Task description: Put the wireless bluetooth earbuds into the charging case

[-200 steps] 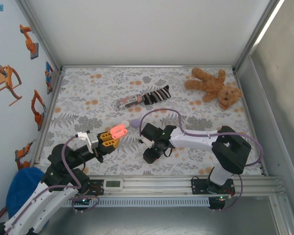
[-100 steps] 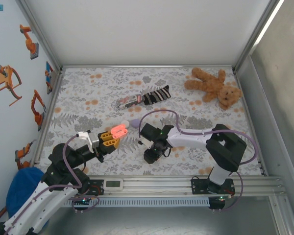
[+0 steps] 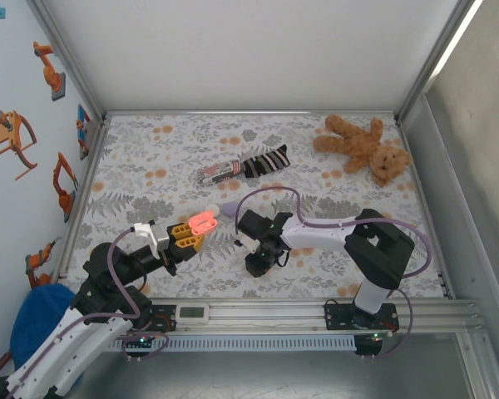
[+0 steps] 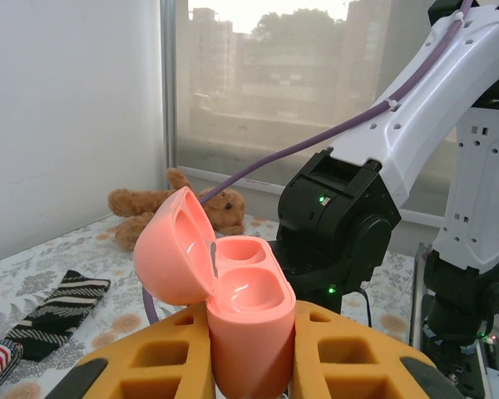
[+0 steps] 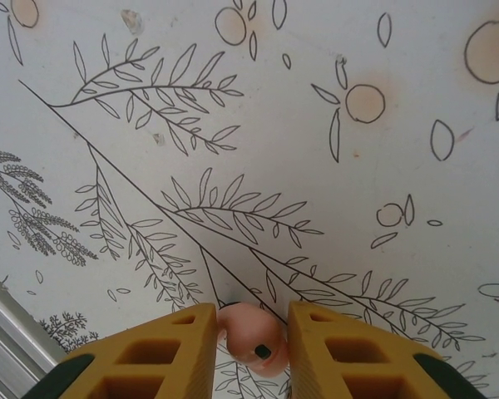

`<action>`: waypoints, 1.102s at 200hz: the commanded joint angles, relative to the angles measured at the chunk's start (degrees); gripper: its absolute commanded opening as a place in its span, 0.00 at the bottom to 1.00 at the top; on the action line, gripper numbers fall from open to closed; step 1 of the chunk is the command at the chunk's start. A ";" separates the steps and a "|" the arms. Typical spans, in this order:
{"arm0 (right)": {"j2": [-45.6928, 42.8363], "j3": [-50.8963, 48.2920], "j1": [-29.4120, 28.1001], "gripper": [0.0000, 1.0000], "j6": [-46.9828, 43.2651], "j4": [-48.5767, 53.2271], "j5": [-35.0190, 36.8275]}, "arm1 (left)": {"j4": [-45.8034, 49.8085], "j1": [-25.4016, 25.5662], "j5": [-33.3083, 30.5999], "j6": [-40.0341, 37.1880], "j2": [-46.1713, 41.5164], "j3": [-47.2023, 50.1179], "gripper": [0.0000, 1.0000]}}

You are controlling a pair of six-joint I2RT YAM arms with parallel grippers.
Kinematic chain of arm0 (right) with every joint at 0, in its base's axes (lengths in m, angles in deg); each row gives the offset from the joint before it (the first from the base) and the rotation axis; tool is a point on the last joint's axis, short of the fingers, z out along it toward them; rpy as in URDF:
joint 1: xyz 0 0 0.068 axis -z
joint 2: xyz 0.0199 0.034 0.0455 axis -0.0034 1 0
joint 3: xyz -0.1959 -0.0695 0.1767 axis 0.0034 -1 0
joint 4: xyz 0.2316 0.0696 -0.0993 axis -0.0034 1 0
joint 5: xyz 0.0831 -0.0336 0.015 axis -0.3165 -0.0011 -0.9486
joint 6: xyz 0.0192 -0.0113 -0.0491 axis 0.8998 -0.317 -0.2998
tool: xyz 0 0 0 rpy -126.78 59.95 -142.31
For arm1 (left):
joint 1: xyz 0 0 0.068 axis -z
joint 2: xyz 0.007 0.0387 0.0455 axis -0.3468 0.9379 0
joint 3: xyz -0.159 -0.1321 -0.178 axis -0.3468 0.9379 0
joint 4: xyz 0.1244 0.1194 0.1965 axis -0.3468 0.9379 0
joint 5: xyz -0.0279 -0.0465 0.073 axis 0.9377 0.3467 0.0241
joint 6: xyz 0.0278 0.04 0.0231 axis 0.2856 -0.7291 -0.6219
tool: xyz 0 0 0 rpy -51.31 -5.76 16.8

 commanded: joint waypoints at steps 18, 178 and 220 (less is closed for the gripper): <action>1.25 0.68 -0.04 0.27 -0.03 0.11 -0.80 | -0.41 0.09 -0.39 0.21 -0.06 -1.70 0.00; -3.56 0.64 0.05 0.18 -0.30 0.81 0.79 | -0.35 0.05 -0.39 0.40 -0.06 -1.74 0.00; -5.94 0.80 0.07 0.18 -0.37 1.21 1.98 | -0.26 0.05 -0.47 0.45 -0.09 -1.77 0.00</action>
